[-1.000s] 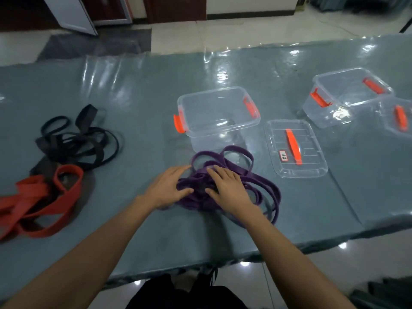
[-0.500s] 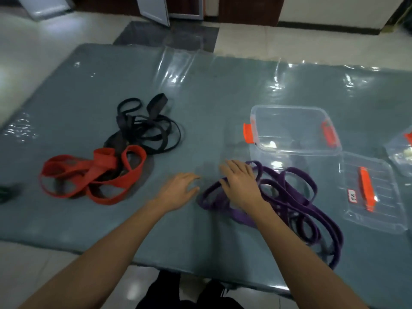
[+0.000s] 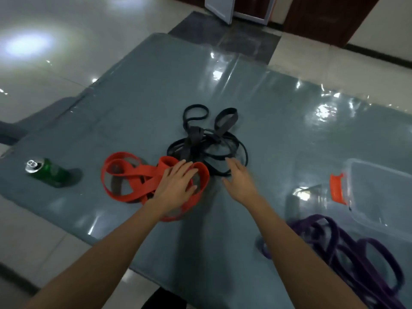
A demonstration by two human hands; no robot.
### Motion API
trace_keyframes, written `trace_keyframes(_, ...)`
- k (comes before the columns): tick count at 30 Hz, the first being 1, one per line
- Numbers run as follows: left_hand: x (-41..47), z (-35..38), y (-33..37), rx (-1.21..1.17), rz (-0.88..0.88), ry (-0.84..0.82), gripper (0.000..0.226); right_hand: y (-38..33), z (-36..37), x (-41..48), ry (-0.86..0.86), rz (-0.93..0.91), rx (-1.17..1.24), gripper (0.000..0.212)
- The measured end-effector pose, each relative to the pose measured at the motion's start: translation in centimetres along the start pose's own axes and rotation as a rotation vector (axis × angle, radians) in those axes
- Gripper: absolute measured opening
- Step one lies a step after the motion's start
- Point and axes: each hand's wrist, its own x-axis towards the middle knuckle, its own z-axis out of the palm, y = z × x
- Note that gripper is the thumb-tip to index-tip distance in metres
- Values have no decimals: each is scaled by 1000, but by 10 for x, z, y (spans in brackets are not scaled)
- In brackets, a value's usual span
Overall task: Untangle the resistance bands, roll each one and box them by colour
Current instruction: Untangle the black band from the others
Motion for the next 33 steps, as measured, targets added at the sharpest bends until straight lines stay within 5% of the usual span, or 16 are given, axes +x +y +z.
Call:
trace_keyframes(5,35,-12,-40,-117,-54,20,56,-19,-3,58,43,140,101,76)
trace_keyframes(11,76,-23,-57,-259,-36,23,56,-24,-15,79,168,230,94,22)
trace_keyframes(16,100,-29,-47,-303,12,-9,57,-22,-14,77,-53,293,99,56)
trace_keyframes(20,98,-27,-41,-313,0,-2,56,-16,-10,69,-8,267,-120,10)
trace_keyframes(22,97,-27,-39,-310,-3,34,54,-14,-16,61,16,243,-180,12)
trace_keyframes(33,135,-87,47,-396,244,178,70,-41,-157,1,700,-101,118,14)
